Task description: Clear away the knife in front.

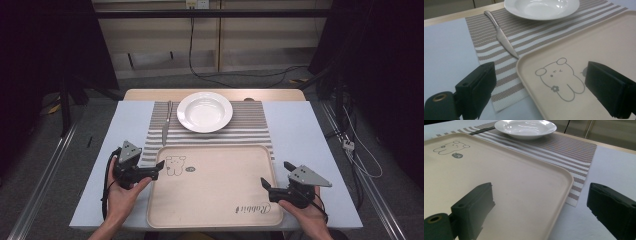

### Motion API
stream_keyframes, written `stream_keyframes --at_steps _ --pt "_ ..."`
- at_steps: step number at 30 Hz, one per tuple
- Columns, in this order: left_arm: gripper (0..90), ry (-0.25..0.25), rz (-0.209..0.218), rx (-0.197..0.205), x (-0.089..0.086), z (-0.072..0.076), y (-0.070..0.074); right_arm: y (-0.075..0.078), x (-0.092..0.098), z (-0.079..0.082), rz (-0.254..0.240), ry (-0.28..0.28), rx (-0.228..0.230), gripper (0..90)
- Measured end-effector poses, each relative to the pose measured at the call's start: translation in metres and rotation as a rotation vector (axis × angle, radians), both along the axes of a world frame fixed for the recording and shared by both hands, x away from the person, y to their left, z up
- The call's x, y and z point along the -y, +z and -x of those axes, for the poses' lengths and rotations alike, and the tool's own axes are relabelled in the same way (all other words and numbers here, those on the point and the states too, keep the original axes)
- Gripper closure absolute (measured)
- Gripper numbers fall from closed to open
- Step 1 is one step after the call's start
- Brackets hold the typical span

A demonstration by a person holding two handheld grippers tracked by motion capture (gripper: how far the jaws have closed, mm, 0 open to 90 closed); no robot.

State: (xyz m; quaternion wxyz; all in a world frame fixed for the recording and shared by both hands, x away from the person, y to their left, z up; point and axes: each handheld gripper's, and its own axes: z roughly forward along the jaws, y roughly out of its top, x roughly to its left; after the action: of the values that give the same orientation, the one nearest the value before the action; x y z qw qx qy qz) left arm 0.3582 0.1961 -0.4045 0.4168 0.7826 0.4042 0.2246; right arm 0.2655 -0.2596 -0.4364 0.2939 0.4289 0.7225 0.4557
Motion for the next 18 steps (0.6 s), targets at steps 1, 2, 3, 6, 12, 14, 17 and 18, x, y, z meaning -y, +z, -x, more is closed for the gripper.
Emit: stream_keyframes --at_steps 1,2,3,6,12,14,17,18 --pt "9.2 -0.001 0.0 -0.003 0.0 -0.003 0.001 0.0 0.0 0.0 0.0 0.002 -0.001 6.8" --pt "9.2 -0.001 0.006 -0.01 0.0 -0.005 0.003 0.0 0.0 0.0 0.0 0.002 -0.001 6.8" --pt "8.6 0.001 0.01 -0.011 0.0 -0.007 0.005 0.0 0.0 0.0 -0.002 0.003 -0.001 6.6" --pt "8.6 0.005 0.0 -0.001 0.002 -0.015 0.009 0.0 -0.001 -0.002 -0.004 0.01 -0.004 6.6" --pt "9.0 0.014 -0.014 -0.009 0.006 -0.033 0.015 0.0 -0.002 -0.005 -0.005 0.016 -0.023 6.5" --pt "9.0 0.021 -0.019 -0.015 0.007 -0.039 0.016 0.0 -0.002 -0.005 -0.006 0.018 -0.025 6.5" --pt "9.2 0.022 -0.02 -0.027 0.009 -0.049 0.019 0.0 -0.003 -0.005 -0.003 0.02 -0.024 6.7" --pt "11.3 0.017 -0.028 -0.032 0.009 -0.052 0.02 0.0 -0.003 -0.006 -0.003 0.021 -0.025 6.6"
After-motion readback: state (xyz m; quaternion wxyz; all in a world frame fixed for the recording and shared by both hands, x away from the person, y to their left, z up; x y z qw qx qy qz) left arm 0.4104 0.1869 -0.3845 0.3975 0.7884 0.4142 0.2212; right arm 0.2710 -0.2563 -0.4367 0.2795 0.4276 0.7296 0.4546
